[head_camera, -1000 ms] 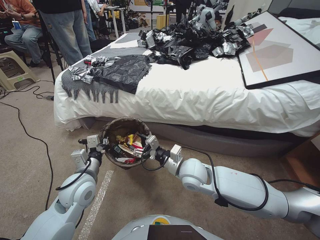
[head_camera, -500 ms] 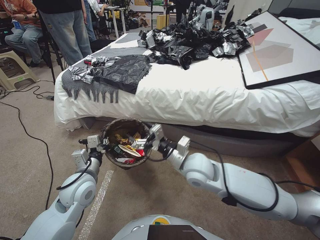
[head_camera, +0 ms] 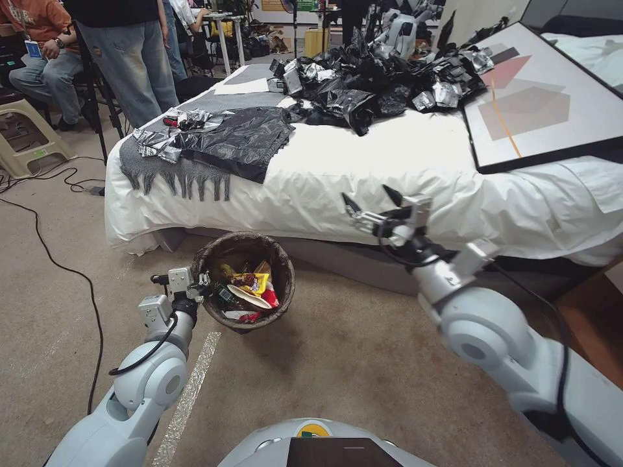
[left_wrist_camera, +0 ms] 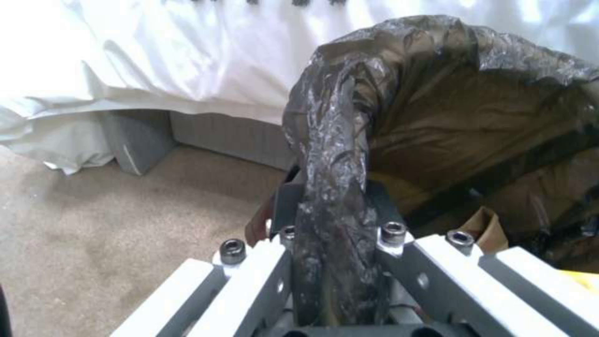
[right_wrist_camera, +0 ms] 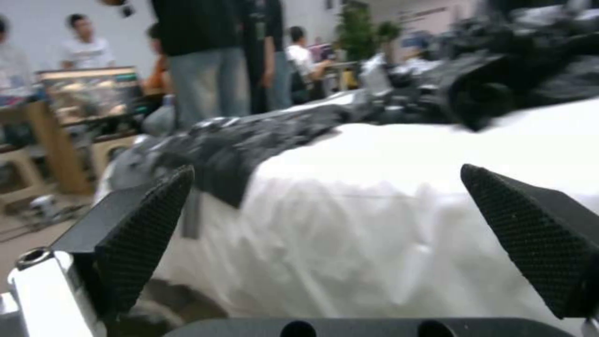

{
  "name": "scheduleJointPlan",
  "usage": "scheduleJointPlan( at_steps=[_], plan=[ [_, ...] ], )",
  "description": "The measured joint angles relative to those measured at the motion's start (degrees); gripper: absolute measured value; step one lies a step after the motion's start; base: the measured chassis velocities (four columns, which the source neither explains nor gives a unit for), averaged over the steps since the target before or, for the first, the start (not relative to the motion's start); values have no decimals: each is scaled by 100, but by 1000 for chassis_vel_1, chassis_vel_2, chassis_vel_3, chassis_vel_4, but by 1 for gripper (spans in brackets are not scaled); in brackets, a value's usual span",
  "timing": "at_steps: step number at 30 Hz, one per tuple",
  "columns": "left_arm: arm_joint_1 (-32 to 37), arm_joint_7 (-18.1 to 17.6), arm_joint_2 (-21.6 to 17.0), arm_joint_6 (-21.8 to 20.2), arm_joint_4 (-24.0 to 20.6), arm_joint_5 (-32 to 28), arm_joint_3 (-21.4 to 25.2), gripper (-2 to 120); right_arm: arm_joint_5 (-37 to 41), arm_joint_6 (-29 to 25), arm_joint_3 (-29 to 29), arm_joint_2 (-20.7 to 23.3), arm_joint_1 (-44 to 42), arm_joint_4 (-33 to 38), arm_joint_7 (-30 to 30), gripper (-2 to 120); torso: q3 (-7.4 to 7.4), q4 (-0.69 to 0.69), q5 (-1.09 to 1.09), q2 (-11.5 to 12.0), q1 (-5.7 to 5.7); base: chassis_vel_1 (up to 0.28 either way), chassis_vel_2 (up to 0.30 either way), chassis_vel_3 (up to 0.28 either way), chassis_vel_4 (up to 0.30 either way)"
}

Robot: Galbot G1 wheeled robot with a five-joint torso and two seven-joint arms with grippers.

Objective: Pick up the trash bin, then pick up the garbage from the floor and place it into the trash bin.

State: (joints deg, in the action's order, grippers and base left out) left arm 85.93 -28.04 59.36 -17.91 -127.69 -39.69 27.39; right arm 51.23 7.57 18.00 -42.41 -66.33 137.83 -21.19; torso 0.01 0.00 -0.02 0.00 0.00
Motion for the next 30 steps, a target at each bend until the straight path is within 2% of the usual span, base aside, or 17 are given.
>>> scheduleJointPlan(
  at_steps=[1,2,3,4,5,6,8,9,12,13,17,30],
  plan=[
    [19,3,12,7,0,44,-2,5,-116,5,327,-105,-405,113,18,100,0,0,-1,0,0,0,0,0,0],
    [19,3,12,7,0,44,-2,5,-116,5,327,-105,-405,113,18,100,0,0,-1,0,0,0,0,0,0],
    [44,10,33,18,1,104,-8,5,-371,11,738,-300,-1021,296,54,100,0,0,1,0,0,0,0,0,0],
    [73,15,66,22,-9,160,-18,5,-940,-41,1170,-635,-1826,488,85,100,0,2,1,0,0,0,0,0,0],
    [73,15,66,22,-9,160,-18,5,-940,-41,1170,-635,-1826,488,85,100,0,2,1,0,0,0,0,0,0],
    [96,26,93,37,-12,234,-28,5,-1467,-83,1403,-1024,-2417,554,86,100,0,1,1,0,0,0,0,0,0],
    [139,30,114,51,-21,296,-32,5,-1919,-150,1501,-1433,-2889,573,79,100,0,-1,2,0,0,0,0,0,0],
    [139,30,114,51,-21,296,-32,5,-1919,-150,1501,-1433,-2889,573,79,100,0,-1,2,0,0,0,0,0,0],
    [189,42,145,67,-39,376,-33,5,-2337,-243,1529,-1948,-3230,573,78,100,0,0,2,0,-1,0,0,0,0],
    [189,42,145,67,-39,376,-33,5,-2337,-243,1529,-1948,-3230,573,78,100,0,0,2,0,-1,0,0,0,0],
    [271,66,225,110,-85,533,-31,5,-2800,-340,1493,-2564,-3498,569,75,100,0,-1,2,0,-1,0,0,0,0],
    [312,49,243,128,-190,504,5,5,-3186,-437,1368,-2838,-3608,551,75,100,-1,0,3,0,0,0,0,0,0]
  ],
)
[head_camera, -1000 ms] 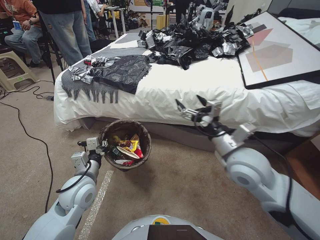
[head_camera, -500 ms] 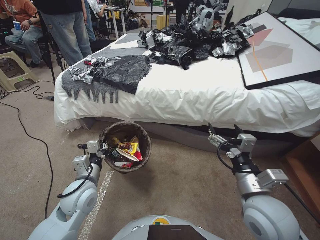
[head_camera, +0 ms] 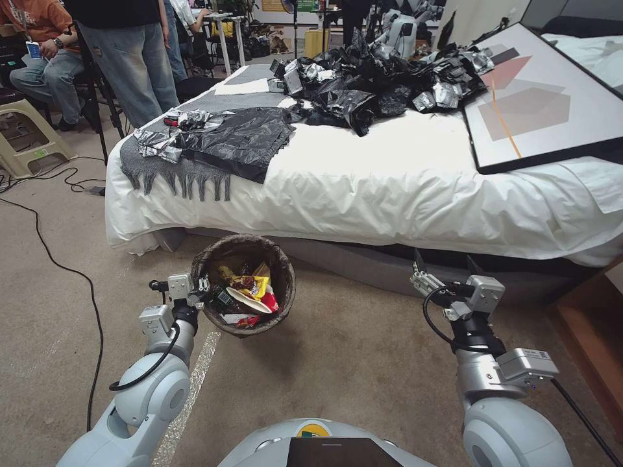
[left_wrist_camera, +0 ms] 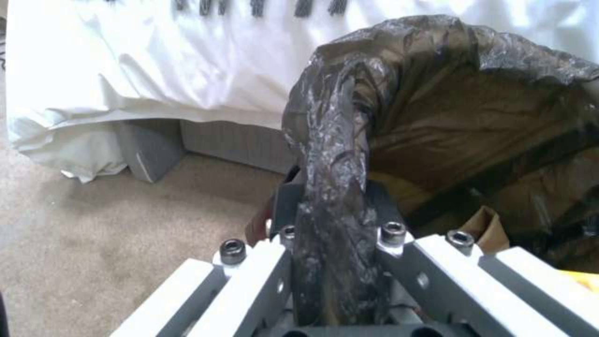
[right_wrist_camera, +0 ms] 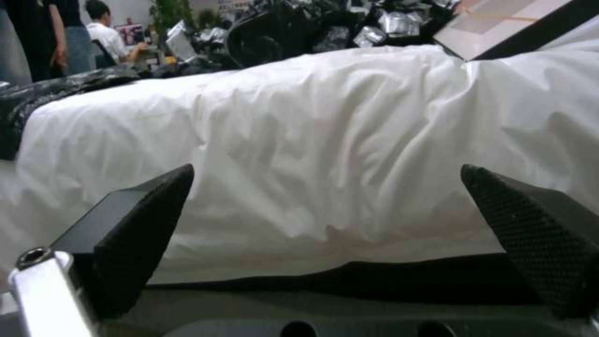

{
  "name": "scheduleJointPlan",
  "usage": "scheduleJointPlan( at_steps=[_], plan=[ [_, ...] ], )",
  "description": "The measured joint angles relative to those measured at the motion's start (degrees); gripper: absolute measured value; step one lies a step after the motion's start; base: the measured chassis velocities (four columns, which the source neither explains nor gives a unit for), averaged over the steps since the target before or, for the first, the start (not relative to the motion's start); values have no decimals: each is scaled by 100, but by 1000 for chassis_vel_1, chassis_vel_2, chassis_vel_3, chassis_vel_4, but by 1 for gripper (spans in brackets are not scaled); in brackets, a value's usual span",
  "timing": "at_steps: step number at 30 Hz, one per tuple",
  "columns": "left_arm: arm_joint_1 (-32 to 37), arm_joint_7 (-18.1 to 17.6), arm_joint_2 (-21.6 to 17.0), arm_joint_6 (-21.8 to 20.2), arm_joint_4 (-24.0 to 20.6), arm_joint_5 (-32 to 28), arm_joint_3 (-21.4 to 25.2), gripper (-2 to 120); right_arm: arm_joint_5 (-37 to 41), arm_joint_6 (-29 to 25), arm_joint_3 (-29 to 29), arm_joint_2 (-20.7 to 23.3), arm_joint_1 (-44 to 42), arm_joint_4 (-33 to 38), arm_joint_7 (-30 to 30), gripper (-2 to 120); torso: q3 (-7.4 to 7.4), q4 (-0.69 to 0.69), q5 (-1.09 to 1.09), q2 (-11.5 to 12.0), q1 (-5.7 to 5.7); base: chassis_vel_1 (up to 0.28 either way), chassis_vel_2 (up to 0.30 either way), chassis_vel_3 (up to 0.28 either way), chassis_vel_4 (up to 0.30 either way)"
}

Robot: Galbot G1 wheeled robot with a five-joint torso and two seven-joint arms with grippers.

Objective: Pick up the trash bin, then pick up the garbage from the floor and place it into the trash bin.

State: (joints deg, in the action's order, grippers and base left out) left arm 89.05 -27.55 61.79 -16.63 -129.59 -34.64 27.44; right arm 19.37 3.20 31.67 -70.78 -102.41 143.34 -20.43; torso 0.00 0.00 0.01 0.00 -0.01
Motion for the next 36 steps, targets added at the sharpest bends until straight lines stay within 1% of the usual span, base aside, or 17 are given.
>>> scheduleJointPlan(
  at_steps=[5,7,11,17,22,36],
  plan=[
    [7,-3,3,0,-5,-1,6,5,-46,-9,-29,1,7,-6,-5,100,0,0,1,0,0,0,0,0,0],
    [80,-6,70,2,-59,26,19,5,-293,-67,-226,-76,-30,-39,10,100,0,2,-1,0,0,0,0,0,0],
    [133,-3,109,10,-78,60,21,5,-382,-93,-343,-90,-35,-69,23,100,0,0,-1,0,0,0,0,0,0],
    [160,-3,131,11,-108,65,55,5,-365,-98,-435,-70,-13,-73,56,100,0,1,0,0,0,0,0,0,0],
    [218,-15,136,11,-145,65,127,5,-286,-98,-516,27,40,-87,106,100,0,0,-1,0,0,21,27,23,18],
    [354,-24,201,10,-235,68,203,5,-185,-139,-630,128,119,-119,225,100,0,1,-1,0,0,82,85,83,96]
  ],
)
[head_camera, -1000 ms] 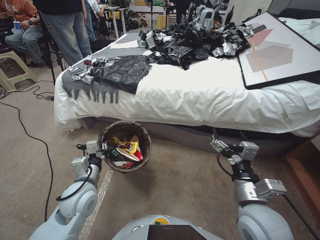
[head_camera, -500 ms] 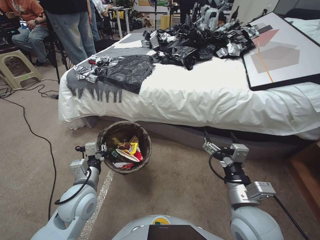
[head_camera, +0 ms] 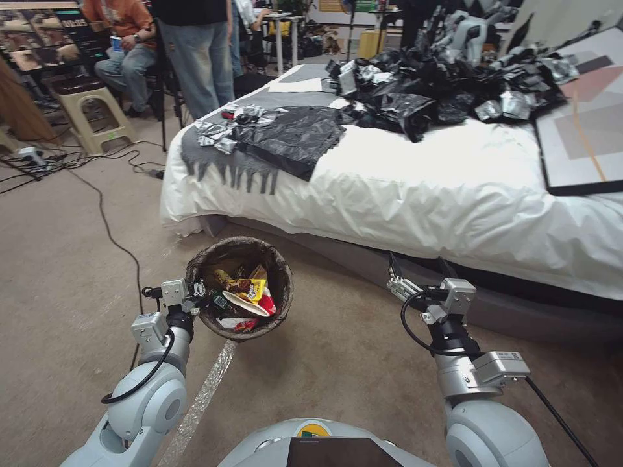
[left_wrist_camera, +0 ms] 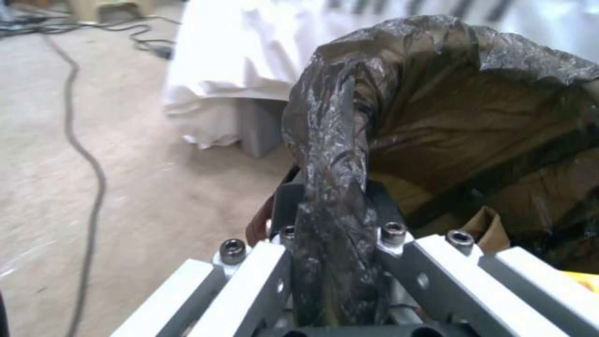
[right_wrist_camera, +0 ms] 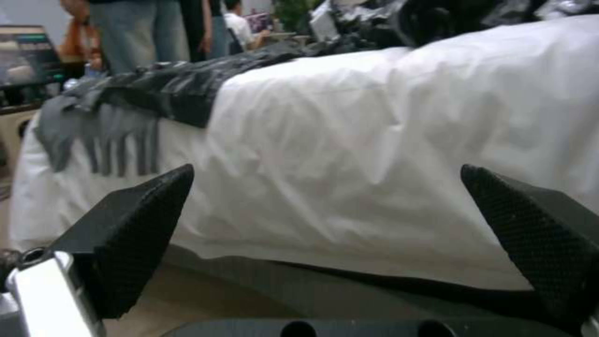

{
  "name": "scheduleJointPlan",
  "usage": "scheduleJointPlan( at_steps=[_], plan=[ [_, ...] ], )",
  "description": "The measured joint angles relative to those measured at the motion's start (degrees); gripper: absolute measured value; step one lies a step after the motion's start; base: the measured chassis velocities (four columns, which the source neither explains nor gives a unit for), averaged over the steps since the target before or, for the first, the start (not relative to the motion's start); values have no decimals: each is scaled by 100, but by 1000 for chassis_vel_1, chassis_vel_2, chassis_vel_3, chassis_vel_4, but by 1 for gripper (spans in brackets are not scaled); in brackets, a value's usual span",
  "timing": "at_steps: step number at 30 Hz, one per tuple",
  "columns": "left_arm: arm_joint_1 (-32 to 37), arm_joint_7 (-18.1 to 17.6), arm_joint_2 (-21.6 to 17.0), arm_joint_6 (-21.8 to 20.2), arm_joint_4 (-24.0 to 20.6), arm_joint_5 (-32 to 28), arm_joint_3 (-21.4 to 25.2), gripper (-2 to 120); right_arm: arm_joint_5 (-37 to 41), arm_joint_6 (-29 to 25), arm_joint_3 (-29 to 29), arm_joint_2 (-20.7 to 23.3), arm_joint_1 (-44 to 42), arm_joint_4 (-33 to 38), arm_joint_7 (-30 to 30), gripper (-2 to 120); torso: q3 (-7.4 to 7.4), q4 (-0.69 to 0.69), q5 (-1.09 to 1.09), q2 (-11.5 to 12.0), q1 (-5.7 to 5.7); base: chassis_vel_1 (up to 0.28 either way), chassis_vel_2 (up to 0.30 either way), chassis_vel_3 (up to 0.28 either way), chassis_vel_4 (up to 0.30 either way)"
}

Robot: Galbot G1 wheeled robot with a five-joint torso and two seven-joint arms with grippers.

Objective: Pick up the trash bin, then pick up the garbage from the floor and place it into the trash bin.

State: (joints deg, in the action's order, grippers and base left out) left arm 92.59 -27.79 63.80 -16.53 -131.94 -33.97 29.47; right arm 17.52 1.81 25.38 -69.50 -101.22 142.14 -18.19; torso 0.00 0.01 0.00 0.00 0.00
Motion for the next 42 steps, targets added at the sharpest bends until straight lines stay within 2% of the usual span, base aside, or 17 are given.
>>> scheduleJointPlan(
  at_steps=[42],
  plan=[
    [-12,35,48,13,26,47,13,5,96,-44,-82,-5,94,-48,200,100,0,0,0,0,0,125,128,126,124]
  ],
)
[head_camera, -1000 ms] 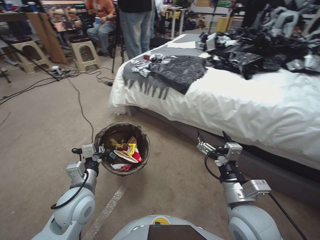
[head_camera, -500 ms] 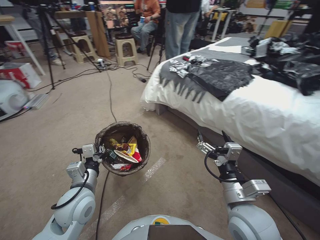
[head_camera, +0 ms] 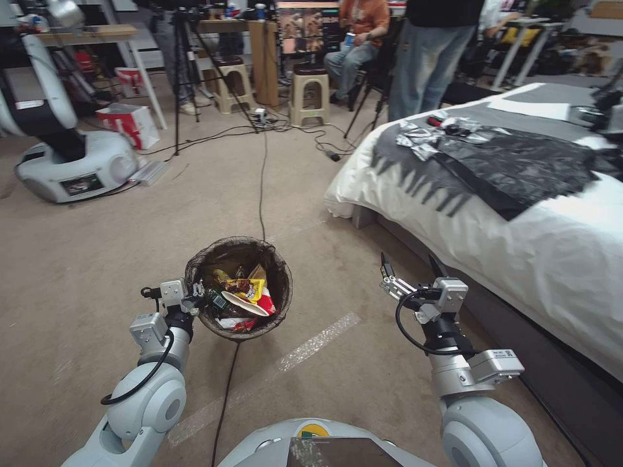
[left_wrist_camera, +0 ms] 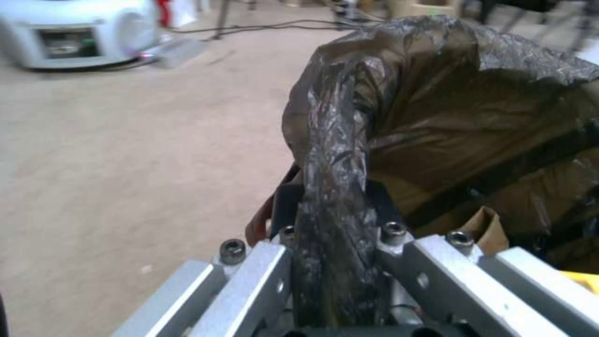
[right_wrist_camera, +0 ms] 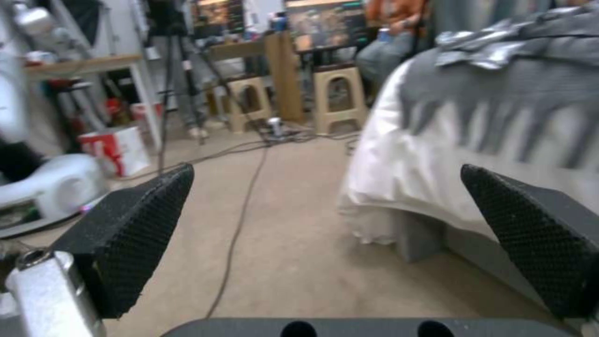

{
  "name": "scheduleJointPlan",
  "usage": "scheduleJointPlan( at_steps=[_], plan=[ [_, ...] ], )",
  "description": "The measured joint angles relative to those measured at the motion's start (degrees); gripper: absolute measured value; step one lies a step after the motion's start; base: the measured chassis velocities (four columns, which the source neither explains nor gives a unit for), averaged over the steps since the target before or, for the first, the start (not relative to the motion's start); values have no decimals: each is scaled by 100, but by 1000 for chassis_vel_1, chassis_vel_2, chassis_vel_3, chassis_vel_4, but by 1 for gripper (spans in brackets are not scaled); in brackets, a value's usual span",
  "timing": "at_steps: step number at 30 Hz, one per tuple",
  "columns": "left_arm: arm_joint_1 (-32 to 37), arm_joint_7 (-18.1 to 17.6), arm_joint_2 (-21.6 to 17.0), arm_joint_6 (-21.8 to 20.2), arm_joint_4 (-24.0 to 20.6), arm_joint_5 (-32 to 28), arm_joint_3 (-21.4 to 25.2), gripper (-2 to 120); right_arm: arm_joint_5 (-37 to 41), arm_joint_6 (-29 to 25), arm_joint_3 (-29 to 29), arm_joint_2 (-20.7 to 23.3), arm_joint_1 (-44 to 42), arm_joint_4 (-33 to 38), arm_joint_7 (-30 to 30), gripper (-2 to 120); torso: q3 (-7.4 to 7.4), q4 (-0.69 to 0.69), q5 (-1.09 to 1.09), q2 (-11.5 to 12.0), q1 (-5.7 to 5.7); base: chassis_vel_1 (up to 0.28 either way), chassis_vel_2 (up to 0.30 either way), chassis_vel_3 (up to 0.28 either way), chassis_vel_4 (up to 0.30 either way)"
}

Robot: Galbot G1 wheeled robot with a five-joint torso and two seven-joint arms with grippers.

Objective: Pick up the trash bin, then pick up the garbage from the floor and place it into the trash bin.

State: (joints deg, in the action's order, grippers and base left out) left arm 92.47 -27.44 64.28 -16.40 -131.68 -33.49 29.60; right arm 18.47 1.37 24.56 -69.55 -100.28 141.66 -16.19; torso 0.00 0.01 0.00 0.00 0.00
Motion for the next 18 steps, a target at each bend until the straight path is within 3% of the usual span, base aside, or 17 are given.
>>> scheduleJointPlan(
  at_steps=[18],
  plan=[
    [1,-19,-36,0,8,-12,6,5,28,-15,-7,24,40,-38,32,99,0,-1,0,0,0,122,124,132,126]
  ],
)
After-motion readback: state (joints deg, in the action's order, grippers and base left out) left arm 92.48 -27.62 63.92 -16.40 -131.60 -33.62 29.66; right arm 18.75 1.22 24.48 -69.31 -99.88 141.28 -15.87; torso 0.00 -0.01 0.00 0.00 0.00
